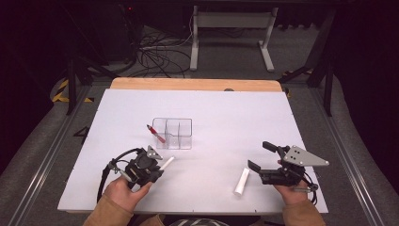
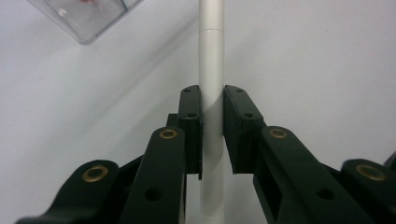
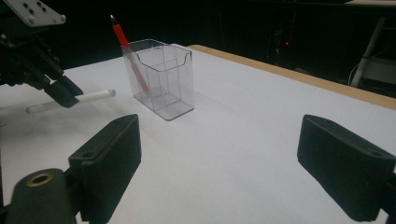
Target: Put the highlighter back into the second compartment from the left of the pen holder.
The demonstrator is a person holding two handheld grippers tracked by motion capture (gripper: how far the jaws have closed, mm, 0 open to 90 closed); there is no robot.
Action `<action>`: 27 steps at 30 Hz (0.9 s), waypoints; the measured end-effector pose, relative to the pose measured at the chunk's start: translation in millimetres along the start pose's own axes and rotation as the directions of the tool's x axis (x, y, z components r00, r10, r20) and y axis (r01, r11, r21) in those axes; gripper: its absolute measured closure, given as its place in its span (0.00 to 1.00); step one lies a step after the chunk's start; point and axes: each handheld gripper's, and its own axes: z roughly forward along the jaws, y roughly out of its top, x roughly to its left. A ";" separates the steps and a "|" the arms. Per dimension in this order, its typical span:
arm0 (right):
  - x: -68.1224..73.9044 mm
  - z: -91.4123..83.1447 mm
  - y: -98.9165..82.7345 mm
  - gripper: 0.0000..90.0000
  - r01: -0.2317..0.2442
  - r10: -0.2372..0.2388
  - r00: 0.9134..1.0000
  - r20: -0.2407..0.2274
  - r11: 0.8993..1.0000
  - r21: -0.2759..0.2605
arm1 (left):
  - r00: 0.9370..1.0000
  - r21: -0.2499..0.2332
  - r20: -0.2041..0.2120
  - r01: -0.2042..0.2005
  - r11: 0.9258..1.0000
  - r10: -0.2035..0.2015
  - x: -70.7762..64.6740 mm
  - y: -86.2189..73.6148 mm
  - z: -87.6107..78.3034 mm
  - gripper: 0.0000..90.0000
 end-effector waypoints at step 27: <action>1.0 0.7 -0.1 0.16 0.004 -0.004 1.000 -0.005 1.000 -0.004 | 0.993 -0.494 0.111 0.095 0.864 -0.046 20.7 -12.6 -40.7 0.87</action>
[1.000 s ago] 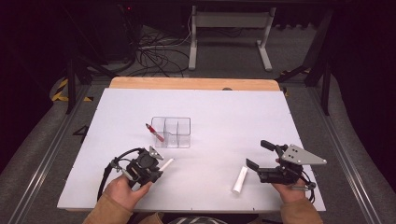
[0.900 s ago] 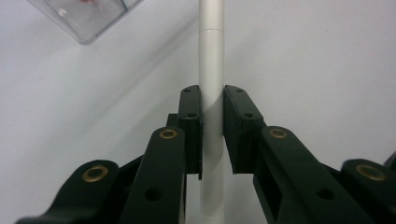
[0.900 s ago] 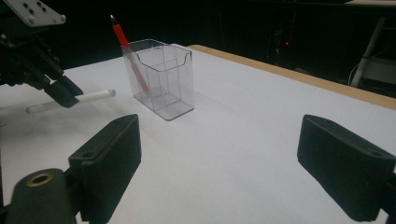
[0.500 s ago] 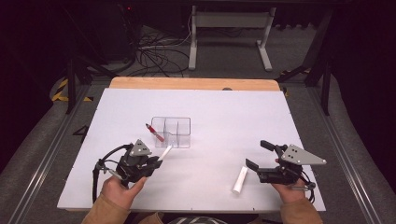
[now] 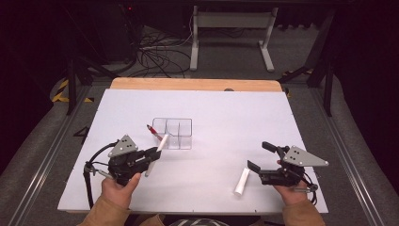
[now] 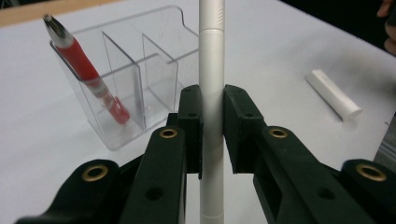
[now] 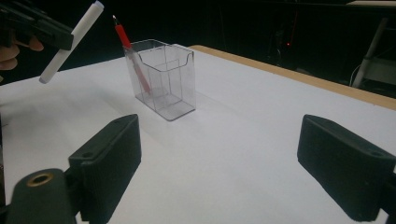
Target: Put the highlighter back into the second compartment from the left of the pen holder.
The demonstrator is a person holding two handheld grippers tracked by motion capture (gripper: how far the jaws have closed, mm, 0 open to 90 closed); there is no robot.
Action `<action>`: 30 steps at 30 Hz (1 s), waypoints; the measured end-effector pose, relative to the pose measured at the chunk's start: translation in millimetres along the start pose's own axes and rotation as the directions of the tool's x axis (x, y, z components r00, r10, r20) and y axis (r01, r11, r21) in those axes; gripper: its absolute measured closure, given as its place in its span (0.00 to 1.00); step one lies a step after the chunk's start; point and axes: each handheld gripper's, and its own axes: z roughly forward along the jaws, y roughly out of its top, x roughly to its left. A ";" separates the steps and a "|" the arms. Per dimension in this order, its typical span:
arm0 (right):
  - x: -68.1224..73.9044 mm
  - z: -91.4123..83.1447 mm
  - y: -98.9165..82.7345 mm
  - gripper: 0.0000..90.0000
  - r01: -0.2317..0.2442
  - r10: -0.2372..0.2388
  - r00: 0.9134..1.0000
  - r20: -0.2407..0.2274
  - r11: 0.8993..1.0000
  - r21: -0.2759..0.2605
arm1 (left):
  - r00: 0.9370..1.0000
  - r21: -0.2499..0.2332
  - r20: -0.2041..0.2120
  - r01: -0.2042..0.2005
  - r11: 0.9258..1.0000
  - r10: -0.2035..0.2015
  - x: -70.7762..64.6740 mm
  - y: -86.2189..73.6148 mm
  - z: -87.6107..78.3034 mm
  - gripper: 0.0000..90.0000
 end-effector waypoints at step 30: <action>0.2 1.1 -1.5 0.16 0.000 0.000 1.000 -0.005 1.000 0.007 | 0.999 -0.260 0.033 -0.005 0.966 0.014 8.2 39.3 11.4 0.87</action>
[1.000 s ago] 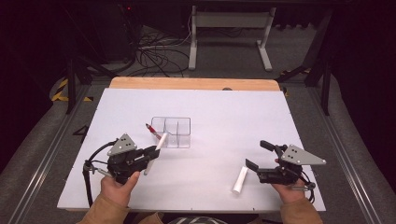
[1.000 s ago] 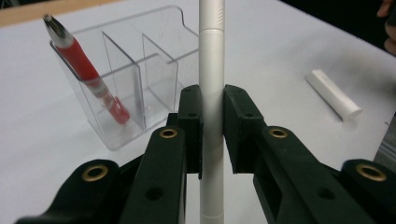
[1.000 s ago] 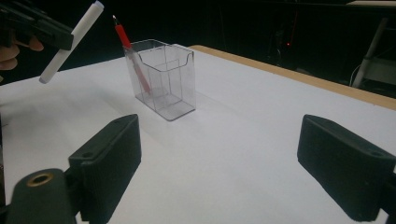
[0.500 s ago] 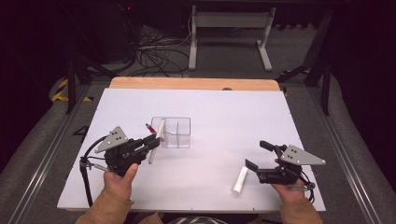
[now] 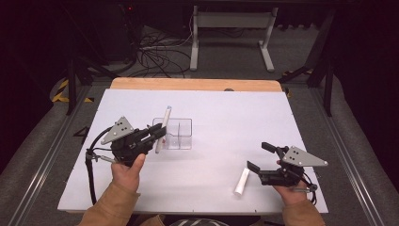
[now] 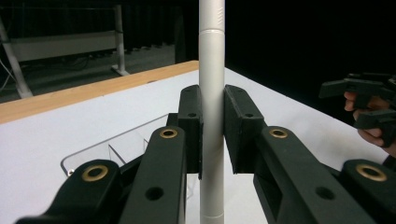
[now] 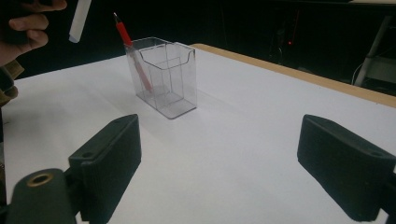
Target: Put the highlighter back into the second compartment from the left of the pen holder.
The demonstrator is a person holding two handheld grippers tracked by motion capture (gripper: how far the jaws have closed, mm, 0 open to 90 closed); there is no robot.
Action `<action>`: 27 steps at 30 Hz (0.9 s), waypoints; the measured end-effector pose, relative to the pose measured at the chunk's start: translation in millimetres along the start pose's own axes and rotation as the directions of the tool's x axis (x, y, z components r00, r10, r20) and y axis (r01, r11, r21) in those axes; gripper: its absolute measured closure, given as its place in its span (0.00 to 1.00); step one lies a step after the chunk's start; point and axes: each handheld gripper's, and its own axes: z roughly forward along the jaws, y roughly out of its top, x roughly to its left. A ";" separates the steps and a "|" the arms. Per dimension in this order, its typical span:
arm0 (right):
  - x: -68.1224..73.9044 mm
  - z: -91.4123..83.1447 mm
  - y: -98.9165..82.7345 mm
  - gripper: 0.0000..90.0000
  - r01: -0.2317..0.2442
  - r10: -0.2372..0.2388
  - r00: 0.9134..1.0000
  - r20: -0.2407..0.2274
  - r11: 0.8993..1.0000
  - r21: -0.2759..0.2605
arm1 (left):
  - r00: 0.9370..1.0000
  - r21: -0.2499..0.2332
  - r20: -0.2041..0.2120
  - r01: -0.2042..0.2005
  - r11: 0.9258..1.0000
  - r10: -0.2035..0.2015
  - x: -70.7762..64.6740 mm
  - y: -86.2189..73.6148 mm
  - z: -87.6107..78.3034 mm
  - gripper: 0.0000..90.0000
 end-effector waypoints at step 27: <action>-0.9 -0.2 -1.6 0.16 -0.011 0.011 1.000 -0.010 1.000 -0.001 | 1.000 -0.105 -0.015 0.020 0.994 -0.021 19.0 -4.8 39.5 0.87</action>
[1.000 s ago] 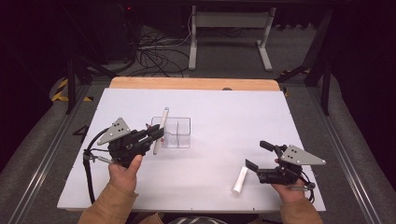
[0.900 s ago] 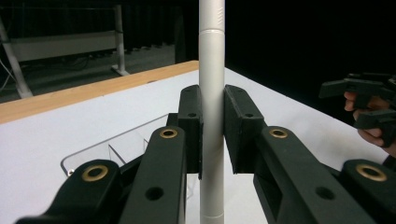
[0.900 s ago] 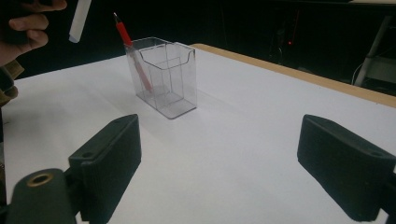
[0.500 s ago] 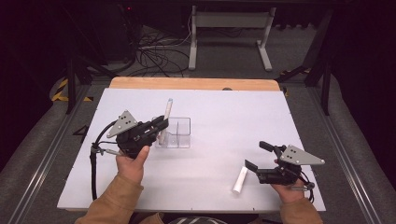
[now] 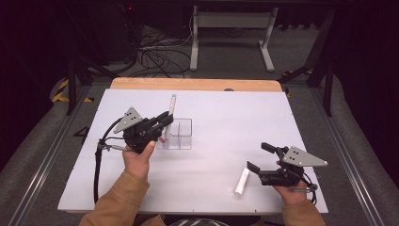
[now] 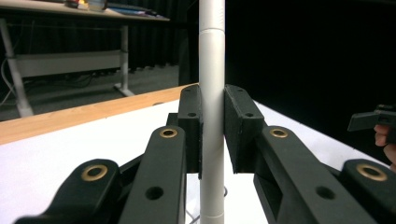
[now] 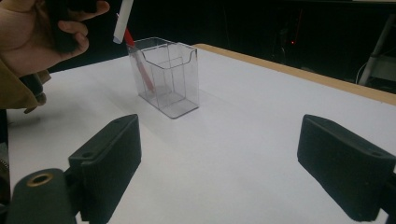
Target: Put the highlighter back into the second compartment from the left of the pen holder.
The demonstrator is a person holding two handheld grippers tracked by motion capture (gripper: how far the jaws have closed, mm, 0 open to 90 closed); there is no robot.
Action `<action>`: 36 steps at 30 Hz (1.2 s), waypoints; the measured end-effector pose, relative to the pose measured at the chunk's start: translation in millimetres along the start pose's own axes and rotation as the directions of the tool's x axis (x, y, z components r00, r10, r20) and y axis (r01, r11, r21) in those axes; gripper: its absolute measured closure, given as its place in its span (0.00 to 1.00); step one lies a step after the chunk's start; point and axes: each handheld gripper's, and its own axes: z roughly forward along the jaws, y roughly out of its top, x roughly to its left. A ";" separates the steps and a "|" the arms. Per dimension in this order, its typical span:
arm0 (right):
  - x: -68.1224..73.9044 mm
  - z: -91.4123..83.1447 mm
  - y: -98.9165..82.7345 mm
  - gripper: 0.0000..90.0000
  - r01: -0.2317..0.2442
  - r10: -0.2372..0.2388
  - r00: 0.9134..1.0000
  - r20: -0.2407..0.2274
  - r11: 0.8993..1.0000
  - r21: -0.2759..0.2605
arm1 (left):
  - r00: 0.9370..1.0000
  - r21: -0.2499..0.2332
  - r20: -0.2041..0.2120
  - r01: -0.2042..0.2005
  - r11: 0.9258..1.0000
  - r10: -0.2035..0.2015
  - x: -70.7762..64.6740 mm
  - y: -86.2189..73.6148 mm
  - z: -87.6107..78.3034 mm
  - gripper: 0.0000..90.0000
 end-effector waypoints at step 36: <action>-0.5 -0.9 -0.4 0.16 -0.006 0.005 1.000 -0.018 1.000 -0.015 | 0.994 -0.075 -0.099 -0.044 0.996 0.037 10.0 -15.6 21.9 0.87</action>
